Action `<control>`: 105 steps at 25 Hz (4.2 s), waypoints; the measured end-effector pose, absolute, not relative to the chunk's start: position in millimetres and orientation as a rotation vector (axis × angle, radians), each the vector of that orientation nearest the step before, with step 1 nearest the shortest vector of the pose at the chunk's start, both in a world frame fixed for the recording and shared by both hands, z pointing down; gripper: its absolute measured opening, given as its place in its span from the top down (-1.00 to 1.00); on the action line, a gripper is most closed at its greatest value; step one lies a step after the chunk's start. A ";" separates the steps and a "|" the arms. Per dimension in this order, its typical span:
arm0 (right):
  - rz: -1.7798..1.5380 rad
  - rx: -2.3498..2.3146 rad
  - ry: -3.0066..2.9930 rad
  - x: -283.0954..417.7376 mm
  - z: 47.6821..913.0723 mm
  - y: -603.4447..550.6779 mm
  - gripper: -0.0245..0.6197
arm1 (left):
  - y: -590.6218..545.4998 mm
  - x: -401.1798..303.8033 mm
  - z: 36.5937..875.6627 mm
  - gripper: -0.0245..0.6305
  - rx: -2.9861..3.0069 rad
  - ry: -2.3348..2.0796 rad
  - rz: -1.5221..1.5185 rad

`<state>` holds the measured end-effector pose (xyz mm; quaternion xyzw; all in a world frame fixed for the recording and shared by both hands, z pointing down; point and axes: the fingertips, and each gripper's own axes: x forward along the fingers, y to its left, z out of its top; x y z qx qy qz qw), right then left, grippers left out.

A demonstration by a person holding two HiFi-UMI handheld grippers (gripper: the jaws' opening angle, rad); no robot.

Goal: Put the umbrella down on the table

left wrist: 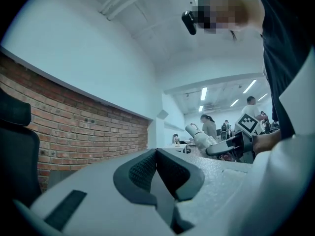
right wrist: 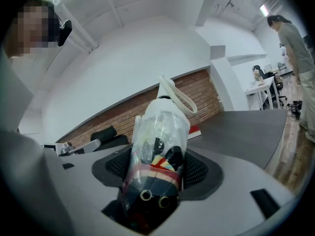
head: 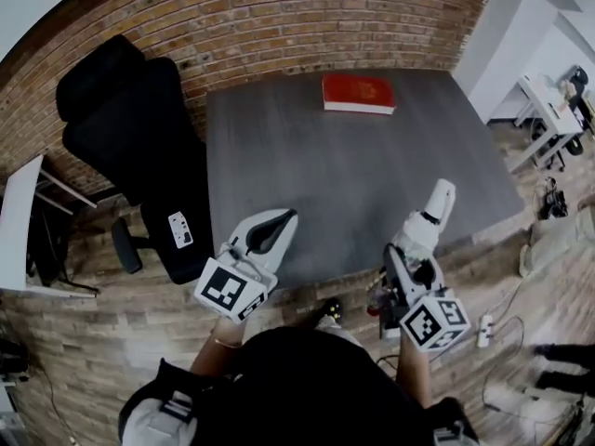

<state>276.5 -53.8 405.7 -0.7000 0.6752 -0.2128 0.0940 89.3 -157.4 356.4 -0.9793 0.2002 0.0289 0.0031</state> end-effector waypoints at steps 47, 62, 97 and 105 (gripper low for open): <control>-1.042 -1.995 2.464 320.0 550.2 -251.1 0.03 | -297.0 119.5 433.5 0.93 -3.066 1.098 -0.128; -1.174 -2.054 2.539 317.6 597.7 -264.9 0.03 | -310.4 98.4 449.6 0.93 -3.070 1.188 -0.160; -1.486 -2.145 2.567 306.4 670.0 -275.2 0.01 | -309.9 62.3 450.2 0.93 -3.032 1.266 -0.142; -1.492 -2.154 2.558 308.2 673.8 -276.8 0.00 | -309.2 63.0 447.2 0.93 -3.023 1.266 -0.144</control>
